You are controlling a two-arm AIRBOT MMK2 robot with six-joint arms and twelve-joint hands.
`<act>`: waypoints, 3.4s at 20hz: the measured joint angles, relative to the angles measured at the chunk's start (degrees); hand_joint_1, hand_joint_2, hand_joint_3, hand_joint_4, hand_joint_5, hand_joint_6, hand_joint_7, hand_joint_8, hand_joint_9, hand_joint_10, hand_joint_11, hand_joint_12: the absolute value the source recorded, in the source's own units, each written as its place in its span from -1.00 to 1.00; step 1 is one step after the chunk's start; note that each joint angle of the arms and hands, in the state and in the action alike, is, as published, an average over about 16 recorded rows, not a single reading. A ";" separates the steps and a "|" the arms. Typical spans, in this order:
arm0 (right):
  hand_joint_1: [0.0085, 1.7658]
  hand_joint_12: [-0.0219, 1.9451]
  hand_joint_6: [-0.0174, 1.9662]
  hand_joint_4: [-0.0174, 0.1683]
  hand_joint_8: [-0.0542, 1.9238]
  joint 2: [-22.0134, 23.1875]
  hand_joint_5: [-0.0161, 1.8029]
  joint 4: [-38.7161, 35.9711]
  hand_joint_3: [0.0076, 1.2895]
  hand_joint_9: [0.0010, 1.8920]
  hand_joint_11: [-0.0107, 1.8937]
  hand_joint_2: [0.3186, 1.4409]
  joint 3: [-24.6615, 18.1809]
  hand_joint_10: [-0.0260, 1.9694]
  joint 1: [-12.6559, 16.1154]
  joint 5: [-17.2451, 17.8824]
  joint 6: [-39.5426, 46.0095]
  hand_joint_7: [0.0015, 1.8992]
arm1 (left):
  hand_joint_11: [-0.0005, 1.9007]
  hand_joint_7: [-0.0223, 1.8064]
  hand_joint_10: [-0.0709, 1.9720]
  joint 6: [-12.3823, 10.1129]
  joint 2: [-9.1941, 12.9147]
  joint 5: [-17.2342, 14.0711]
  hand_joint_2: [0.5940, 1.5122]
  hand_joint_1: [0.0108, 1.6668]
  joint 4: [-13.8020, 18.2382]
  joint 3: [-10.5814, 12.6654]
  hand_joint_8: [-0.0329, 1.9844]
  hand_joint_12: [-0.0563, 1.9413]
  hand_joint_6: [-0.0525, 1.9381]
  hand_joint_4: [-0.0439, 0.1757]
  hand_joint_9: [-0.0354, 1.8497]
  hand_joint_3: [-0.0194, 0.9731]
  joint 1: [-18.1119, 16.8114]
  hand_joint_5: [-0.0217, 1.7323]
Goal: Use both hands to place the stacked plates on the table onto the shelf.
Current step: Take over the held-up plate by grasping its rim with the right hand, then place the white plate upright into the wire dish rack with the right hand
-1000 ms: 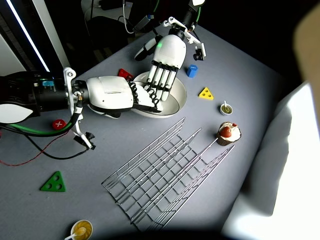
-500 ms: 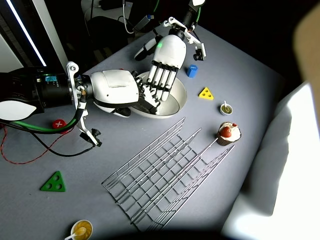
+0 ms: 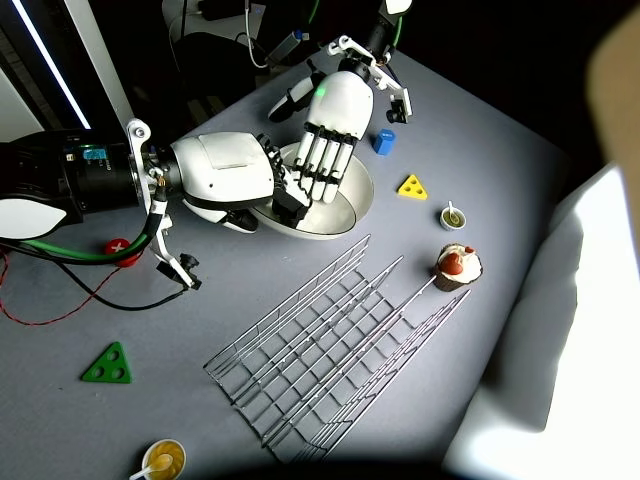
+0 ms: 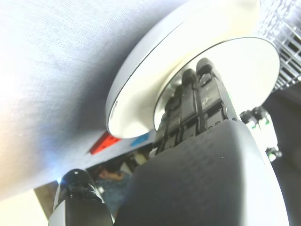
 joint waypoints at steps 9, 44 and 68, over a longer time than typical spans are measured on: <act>0.65 -0.17 -0.13 -0.78 -0.28 1.70 0.13 2.99 -1.00 0.13 0.06 0.11 -3.42 -0.31 0.97 -0.66 0.04 0.10 | -0.88 -0.84 -0.92 -0.19 7.96 -4.29 -0.36 -0.95 -4.81 0.76 -0.96 -0.93 -0.95 -0.58 -0.85 -0.96 -2.23 -0.84; 0.65 -0.14 -0.17 -0.90 -0.38 14.04 0.11 8.73 -1.00 0.22 0.15 0.12 -11.79 -0.27 15.60 -1.57 34.83 0.17 | -0.86 -0.83 -0.92 -8.78 14.82 -30.31 -0.35 -0.97 -3.38 9.82 -0.96 -0.93 -0.95 -0.58 -0.84 -0.96 1.11 -0.84; 0.67 0.38 -0.09 -0.90 -0.55 16.03 0.06 21.58 -1.00 0.19 0.02 0.17 -3.87 -0.27 17.14 0.12 44.06 0.24 | -0.82 -0.79 -0.92 -8.87 14.09 -31.24 -0.38 -0.92 -3.23 10.27 -0.97 -0.92 -0.95 -0.58 -0.78 -0.96 1.30 -0.81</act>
